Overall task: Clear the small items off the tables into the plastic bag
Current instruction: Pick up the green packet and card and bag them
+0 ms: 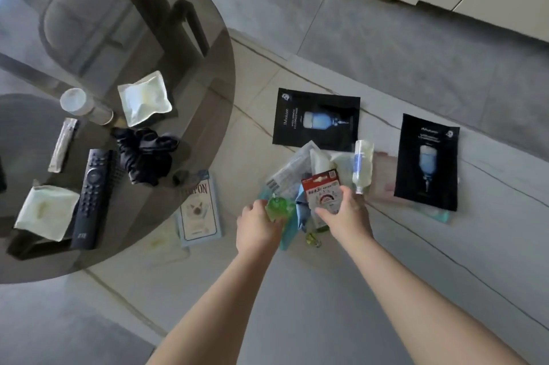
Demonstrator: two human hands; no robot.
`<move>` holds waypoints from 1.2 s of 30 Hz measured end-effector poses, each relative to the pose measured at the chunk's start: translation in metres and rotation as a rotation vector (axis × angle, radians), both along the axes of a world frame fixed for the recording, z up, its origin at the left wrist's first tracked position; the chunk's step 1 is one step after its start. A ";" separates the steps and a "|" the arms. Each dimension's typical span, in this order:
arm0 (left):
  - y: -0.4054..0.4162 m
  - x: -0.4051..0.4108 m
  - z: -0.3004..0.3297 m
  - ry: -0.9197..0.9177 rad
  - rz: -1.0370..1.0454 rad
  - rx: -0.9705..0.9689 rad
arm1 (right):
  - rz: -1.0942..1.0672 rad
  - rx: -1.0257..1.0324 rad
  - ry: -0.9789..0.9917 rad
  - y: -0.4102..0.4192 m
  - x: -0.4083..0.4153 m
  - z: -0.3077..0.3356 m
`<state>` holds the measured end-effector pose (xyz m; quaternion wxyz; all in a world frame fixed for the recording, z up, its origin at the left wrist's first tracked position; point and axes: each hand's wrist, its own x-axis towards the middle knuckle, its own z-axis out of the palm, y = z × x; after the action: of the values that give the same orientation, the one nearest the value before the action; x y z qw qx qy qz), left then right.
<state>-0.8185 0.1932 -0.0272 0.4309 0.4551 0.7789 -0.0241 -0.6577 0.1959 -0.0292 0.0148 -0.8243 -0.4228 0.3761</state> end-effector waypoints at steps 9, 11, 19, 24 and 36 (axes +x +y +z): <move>0.004 0.006 -0.029 0.119 -0.005 0.019 | -0.116 0.003 -0.161 0.002 0.001 -0.025; 0.002 0.006 -0.028 0.089 -0.016 -0.012 | -0.164 -0.048 -0.078 0.002 0.010 -0.023; 0.012 0.018 -0.006 -0.254 0.373 0.068 | -0.345 0.023 0.195 -0.014 0.035 -0.006; 0.014 0.047 -0.018 -0.154 0.177 -0.020 | -0.341 -0.039 0.199 -0.025 0.039 -0.016; -0.013 0.036 -0.031 -0.205 0.298 -0.039 | -0.162 0.037 0.299 -0.058 0.019 -0.023</move>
<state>-0.7825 0.1803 -0.0583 0.5156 0.3261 0.7892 0.0715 -0.6386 0.1383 -0.0518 0.1231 -0.7900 -0.3552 0.4843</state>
